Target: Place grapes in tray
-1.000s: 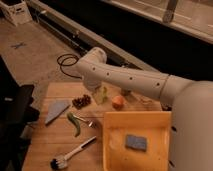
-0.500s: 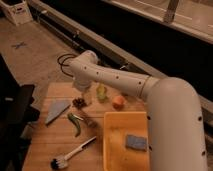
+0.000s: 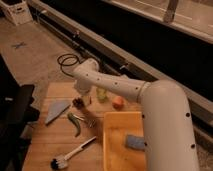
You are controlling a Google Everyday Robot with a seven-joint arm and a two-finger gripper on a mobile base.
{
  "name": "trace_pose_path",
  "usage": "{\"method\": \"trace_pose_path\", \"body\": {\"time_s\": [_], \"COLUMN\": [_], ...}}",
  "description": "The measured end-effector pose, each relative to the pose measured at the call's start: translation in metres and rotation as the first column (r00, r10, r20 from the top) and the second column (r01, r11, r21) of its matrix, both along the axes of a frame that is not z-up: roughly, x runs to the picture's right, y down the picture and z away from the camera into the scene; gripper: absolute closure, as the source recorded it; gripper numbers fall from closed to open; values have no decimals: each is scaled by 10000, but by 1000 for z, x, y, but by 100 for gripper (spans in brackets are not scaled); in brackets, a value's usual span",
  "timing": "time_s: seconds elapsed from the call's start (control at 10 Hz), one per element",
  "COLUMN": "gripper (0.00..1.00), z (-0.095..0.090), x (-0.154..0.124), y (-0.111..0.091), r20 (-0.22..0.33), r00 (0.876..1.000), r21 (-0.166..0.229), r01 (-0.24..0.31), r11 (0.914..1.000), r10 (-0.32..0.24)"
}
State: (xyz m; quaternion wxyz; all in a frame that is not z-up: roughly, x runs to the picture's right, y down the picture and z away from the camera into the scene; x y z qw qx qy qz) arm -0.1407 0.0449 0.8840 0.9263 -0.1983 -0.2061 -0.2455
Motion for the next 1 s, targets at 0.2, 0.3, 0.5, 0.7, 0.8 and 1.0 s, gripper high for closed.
{"method": "trace_pose_path", "body": {"time_s": [0.2, 0.3, 0.5, 0.7, 0.8, 1.0], "gripper": [20, 20, 20, 20, 20, 20], "z": [3, 2, 4, 22, 29, 43], "x": [-1, -3, 0, 10, 13, 16], "y": [1, 1, 1, 11, 15, 21], "r20": [25, 43, -213, -649, -761, -902], "r00": [10000, 10000, 9998, 9978, 9970, 9959], "r21": [44, 37, 14, -390, -585, -1064], "r01": [-90, -70, -62, -193, -175, -132], "r11": [10000, 10000, 10000, 9991, 9981, 9942], "r10": [89, 70, 62, 168, 131, 36]}}
